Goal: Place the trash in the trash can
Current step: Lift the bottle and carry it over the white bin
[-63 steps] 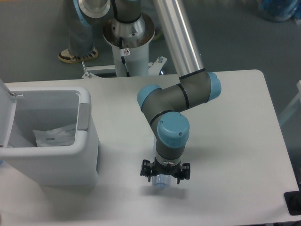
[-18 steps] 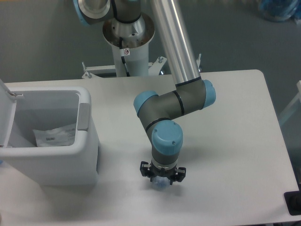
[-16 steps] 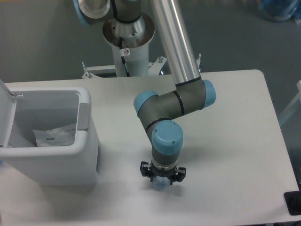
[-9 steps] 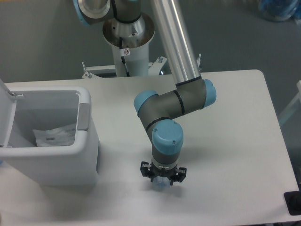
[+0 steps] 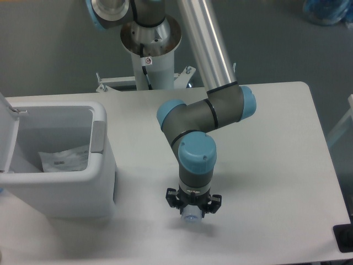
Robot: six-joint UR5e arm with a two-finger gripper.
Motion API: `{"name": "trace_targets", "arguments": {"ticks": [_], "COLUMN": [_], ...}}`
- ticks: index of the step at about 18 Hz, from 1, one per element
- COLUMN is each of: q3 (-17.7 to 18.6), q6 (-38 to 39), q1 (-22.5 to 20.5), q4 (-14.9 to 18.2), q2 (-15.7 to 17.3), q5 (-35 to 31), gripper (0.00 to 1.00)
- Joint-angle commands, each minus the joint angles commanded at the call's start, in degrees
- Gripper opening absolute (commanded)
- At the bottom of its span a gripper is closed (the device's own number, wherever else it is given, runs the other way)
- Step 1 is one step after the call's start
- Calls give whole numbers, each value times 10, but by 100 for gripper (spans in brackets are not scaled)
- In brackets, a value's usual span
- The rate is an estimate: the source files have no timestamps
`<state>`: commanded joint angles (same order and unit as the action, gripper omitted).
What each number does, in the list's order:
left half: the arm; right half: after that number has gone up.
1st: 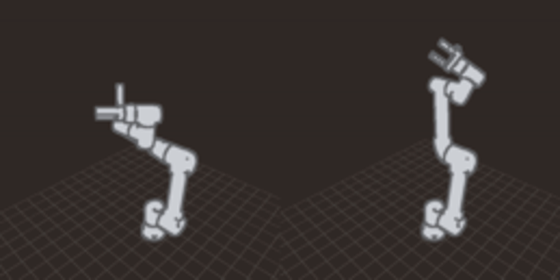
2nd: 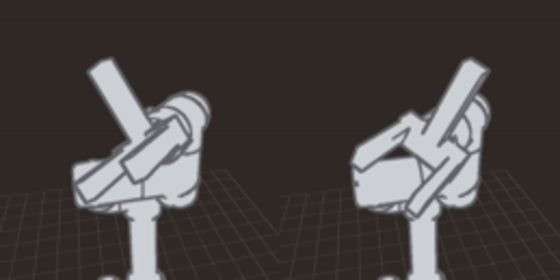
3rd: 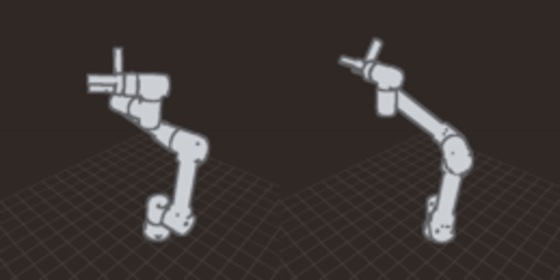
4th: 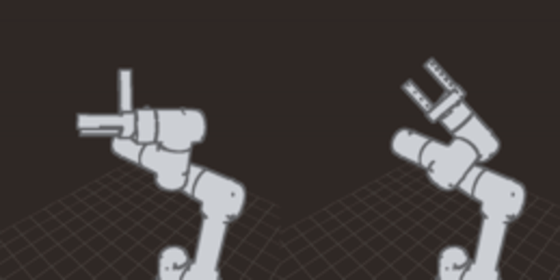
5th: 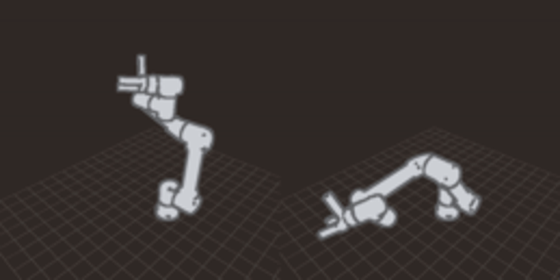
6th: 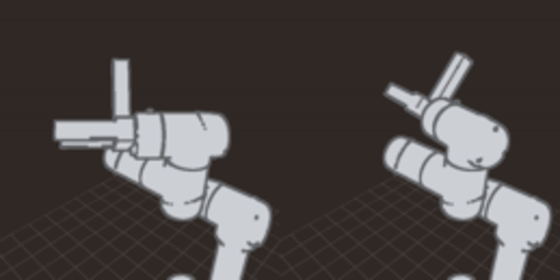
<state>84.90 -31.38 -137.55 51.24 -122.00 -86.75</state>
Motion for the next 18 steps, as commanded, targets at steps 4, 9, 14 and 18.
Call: {"name": "trace_targets", "arguments": {"ticks": [4,9,14,18], "q3": [-39,-121,-150,-148], "q6": [6,61,172,228], "q1": [-24,-42,-26,6], "q4": [0,-4,-70,-70], "q2": [53,102,141,177], "q5": [2,11,20,33], "gripper": [63,63,63,63]}}
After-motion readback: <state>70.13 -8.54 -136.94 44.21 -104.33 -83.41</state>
